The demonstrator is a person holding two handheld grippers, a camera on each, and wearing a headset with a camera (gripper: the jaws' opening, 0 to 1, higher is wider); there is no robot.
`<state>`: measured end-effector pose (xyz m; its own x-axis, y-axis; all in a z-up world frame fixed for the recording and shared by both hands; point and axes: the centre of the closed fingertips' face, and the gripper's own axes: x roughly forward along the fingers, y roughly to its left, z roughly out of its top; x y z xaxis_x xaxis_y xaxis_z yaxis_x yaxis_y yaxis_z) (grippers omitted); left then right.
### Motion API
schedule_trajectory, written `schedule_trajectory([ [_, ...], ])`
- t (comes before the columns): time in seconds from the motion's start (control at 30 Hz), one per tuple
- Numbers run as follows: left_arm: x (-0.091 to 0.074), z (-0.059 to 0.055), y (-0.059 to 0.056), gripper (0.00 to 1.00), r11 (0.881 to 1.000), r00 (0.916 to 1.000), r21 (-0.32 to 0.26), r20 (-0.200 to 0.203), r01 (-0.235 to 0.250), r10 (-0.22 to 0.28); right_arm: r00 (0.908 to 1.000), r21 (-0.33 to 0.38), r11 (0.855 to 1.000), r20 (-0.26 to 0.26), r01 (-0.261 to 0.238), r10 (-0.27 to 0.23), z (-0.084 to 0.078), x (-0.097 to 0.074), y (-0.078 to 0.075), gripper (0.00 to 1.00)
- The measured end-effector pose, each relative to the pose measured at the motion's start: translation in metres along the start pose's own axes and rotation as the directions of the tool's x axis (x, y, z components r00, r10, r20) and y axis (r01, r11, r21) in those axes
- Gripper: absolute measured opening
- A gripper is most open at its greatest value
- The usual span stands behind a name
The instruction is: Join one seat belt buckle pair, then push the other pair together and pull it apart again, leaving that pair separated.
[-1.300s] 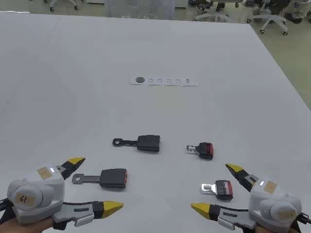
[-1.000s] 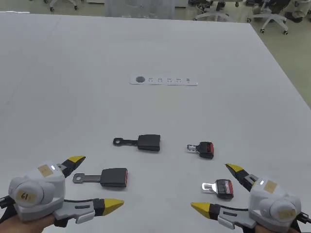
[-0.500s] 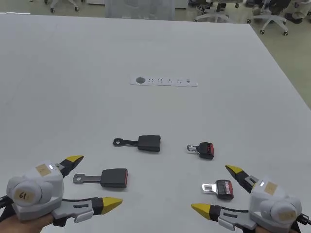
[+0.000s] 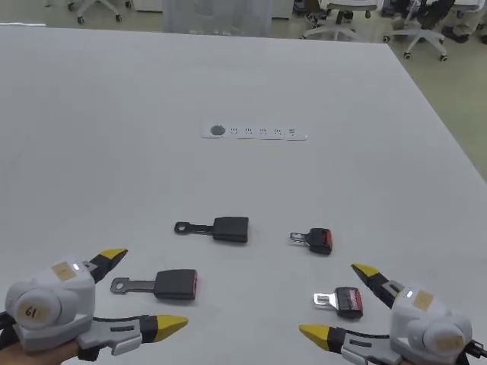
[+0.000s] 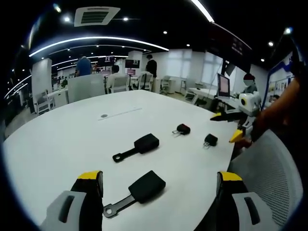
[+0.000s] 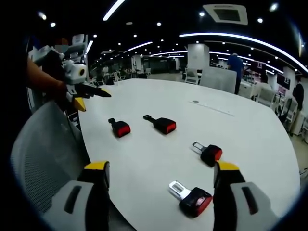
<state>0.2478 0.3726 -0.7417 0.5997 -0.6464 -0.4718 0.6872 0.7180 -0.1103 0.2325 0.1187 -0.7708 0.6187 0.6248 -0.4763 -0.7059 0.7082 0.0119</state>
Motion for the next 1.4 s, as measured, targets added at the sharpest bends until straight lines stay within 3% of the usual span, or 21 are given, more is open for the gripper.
schedule_trajectory([
  [0.77, 0.0004, 0.0000, -0.0044, 1.00, 1.000, 0.9999, 0.008, -0.006, 0.010, -0.010, 0.9999, 0.008, 1.000, -0.008, 0.006, -0.006, -0.0030, -0.0042, 0.0020, 0.90],
  [1.4, -0.0048, -0.0005, 0.0011, 1.00, 1.000, 1.0000, 0.006, -0.007, -0.002, 0.002, 0.9998, 0.020, 1.000, -0.008, 0.019, -0.019, -0.0031, -0.0026, -0.0023, 0.89],
])
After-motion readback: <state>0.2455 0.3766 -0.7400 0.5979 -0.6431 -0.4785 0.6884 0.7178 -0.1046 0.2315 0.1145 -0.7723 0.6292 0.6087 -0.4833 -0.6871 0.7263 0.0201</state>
